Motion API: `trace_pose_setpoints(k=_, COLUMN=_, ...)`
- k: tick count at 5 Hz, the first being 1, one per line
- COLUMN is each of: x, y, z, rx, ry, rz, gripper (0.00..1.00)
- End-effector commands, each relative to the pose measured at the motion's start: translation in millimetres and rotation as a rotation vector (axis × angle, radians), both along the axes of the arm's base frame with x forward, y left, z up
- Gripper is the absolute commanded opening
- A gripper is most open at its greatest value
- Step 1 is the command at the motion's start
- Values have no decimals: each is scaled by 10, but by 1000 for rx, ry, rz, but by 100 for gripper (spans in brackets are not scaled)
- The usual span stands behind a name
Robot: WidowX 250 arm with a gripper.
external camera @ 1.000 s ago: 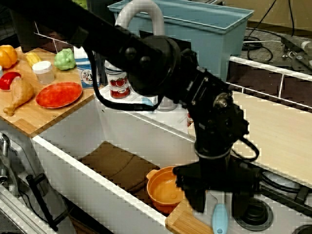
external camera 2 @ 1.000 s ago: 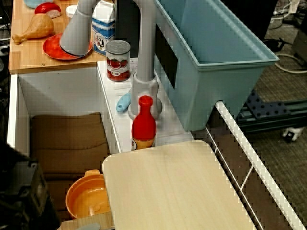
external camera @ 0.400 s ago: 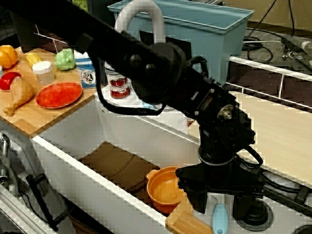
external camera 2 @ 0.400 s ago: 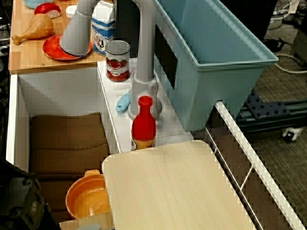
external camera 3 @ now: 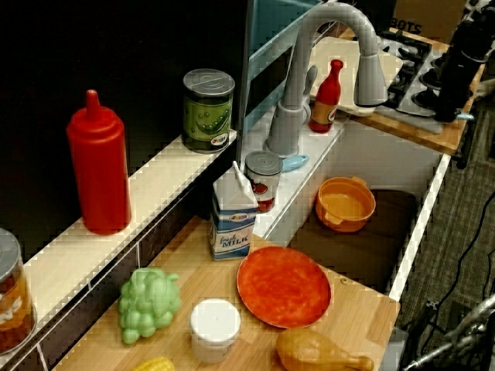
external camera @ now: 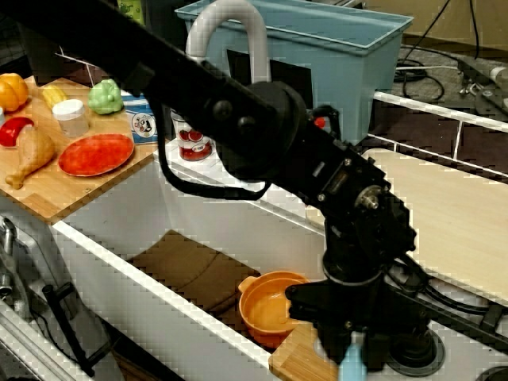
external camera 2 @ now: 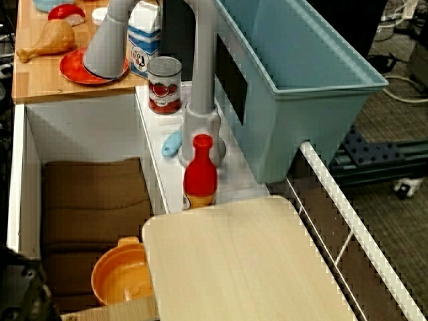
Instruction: Put knife on cutting board
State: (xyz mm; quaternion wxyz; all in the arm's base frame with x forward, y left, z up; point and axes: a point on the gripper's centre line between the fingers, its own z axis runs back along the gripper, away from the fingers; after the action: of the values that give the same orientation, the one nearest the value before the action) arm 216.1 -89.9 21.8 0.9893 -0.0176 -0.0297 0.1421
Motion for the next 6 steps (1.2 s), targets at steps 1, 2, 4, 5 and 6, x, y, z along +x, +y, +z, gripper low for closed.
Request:
trace_pose_setpoints(k=1, x=-88, y=0, z=88, rx=-36, ry=22, rz=-89, gripper=0)
trace_pose_setpoints(k=2, x=-138, y=21, z=214, rx=-62, ry=30, rz=-123, gripper=0)
trace_pose_setpoints(k=4, x=-188, y=61, z=725, rx=-153, ry=15, rz=-187, gripper=0)
trace_pose_setpoints(k=5, x=-277, y=44, z=853, rx=-185, ry=0, rz=-202, gripper=0)
trace_pose_setpoints(k=6, x=-241, y=-9, z=893, rx=-174, ry=-3, rz=-209, gripper=0)
